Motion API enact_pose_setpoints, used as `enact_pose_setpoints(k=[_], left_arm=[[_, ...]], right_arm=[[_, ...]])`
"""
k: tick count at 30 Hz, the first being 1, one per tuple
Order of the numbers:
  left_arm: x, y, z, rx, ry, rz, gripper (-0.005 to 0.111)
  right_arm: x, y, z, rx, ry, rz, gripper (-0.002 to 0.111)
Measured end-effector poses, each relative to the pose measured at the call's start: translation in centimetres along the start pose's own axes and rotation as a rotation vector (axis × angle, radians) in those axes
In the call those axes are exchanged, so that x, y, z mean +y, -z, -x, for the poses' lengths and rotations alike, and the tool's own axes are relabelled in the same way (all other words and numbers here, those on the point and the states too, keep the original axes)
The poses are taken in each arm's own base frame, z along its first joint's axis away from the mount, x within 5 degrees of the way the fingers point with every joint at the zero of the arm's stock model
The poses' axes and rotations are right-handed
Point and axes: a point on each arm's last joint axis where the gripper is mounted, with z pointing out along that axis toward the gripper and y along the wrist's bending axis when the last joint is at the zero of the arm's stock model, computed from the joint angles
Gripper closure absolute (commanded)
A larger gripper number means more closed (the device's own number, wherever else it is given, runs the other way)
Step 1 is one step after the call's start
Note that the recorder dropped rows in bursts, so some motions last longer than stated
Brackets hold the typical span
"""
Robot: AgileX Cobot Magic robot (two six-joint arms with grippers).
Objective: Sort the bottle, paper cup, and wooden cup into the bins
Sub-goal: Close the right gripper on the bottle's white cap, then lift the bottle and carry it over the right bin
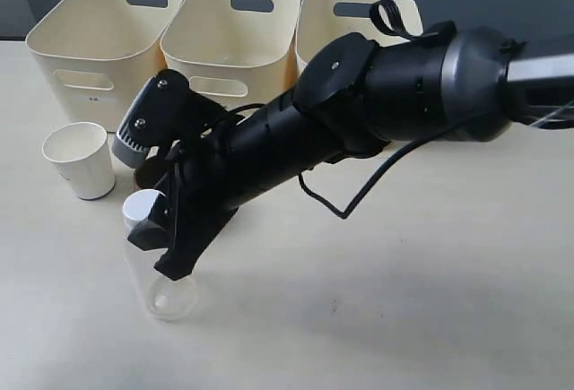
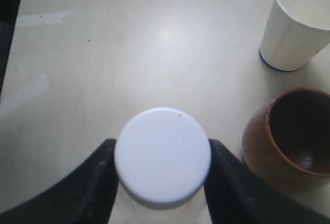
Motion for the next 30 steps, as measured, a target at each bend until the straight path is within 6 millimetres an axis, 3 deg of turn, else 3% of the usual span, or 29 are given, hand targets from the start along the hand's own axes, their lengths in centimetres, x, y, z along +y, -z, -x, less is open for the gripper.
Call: enact_pose_setpoints(k=[6, 9, 16, 20, 23, 30], left_arm=[[0.0, 0.0, 0.0, 0.000, 0.000, 0.000, 0.107], [0.0, 0.0, 0.0, 0.000, 0.000, 0.000, 0.107], [0.0, 0.0, 0.0, 0.000, 0.000, 0.000, 0.107], [0.0, 0.0, 0.0, 0.000, 0.000, 0.000, 0.107], [0.0, 0.0, 0.0, 0.000, 0.000, 0.000, 0.107], [0.0, 0.0, 0.0, 0.000, 0.000, 0.000, 0.107]], right_arm=[[0.0, 0.0, 0.1, -0.015, 0.030, 0.003, 0.109], [0.3, 1.1, 1.1, -0.061, 0.053, -0.009, 0.109], [2.3, 7.8, 5.5, -0.233, 0.155, -0.122, 0.109], [2.3, 12.2, 7.5, -0.336, 0.172, -0.347, 0.109], [1.9, 13.7, 7.9, -0.363, 0.159, -0.465, 0.109], [0.5, 14.7, 8.0, -0.393, 0.124, -0.632, 0.109]])
